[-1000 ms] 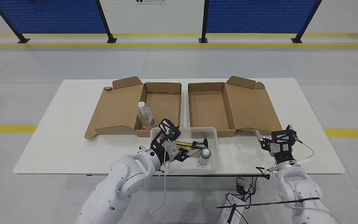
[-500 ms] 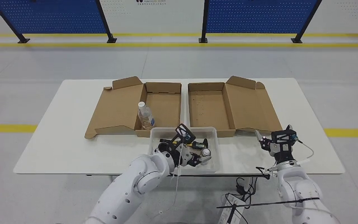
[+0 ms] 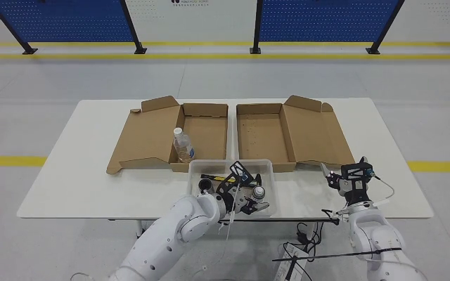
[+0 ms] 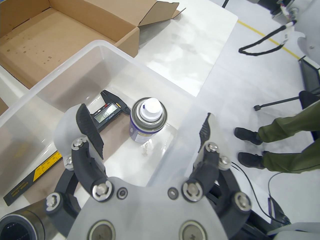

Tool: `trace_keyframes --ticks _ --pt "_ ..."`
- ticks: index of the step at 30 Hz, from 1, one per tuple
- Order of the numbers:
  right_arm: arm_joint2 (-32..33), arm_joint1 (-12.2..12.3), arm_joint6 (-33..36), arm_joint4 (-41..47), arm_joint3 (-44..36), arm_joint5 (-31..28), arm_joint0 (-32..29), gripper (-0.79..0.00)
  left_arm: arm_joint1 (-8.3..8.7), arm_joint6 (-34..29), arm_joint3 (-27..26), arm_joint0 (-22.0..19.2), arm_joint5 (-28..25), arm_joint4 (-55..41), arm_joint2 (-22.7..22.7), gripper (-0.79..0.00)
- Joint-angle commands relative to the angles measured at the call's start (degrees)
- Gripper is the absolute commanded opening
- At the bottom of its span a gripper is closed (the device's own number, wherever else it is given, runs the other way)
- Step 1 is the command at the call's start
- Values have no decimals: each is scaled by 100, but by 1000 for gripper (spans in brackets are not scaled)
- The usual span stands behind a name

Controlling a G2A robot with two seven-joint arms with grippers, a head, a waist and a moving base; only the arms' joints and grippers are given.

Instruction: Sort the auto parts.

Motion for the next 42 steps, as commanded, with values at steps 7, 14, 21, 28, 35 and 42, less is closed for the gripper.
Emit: trace_keyframes --ticks 7,14,21,28,35,42 --pt "0 0 0 0 0 0 0 0 -49 95 210 -115 82 147 139 -132" --pt "0 0 0 0 0 0 0 0 -81 126 349 -186 92 247 225 -148" --pt "0 0 0 0 0 0 0 0 -108 127 455 -258 73 248 260 -154" --pt "0 0 0 0 0 0 0 0 -136 114 531 -330 63 225 285 -249" --pt "0 0 0 0 0 0 0 0 -172 113 592 -366 63 209 359 -262" --pt "0 0 0 0 0 0 0 0 -189 108 634 -389 46 210 369 -289"
